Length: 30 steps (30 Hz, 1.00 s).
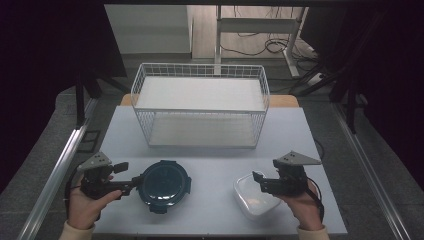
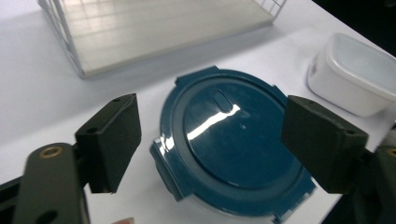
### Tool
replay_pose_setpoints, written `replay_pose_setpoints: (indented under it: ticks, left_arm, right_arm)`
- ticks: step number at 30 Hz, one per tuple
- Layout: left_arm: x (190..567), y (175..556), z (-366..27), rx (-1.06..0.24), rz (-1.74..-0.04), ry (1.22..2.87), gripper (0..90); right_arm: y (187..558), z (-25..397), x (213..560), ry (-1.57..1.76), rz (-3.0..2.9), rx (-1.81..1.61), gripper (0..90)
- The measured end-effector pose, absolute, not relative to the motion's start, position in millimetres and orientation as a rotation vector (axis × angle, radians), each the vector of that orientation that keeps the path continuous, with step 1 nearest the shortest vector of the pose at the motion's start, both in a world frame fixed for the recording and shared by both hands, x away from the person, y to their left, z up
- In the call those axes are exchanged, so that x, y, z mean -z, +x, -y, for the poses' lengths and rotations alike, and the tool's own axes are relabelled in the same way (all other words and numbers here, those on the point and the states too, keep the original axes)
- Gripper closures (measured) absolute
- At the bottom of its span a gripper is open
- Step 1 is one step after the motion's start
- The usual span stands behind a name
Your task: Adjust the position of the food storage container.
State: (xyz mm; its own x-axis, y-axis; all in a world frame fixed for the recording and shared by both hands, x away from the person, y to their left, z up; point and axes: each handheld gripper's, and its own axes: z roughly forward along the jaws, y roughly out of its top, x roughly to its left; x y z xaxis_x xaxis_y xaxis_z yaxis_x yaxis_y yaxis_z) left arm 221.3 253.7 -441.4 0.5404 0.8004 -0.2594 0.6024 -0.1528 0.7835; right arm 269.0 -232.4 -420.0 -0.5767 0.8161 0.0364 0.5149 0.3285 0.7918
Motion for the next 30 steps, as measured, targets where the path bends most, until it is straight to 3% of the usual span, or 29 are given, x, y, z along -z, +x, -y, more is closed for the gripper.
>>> replay_pose_setpoints:
  ticks: [11, 17, 21, 30]
  left_arm:
    - [445, 204, -245, -0.245, -1.136, 1.910, 35.0]
    - [449, 196, -229, -0.161, -1.082, 1.989, 67.3]
    - [454, 190, -218, -0.103, -1.042, 2.044, 81.2]
    - [461, 180, -202, -0.023, -0.933, 2.169, 90.0]
  right_arm:
    - [272, 230, 424, 1.199, -2.241, -1.095, 18.6]
    - [272, 229, 424, 1.193, -2.242, -1.097, 18.5]
    - [272, 231, 424, 1.202, -2.233, -1.095, 18.6]
    - [272, 230, 425, 1.206, -2.232, -1.083, 18.6]
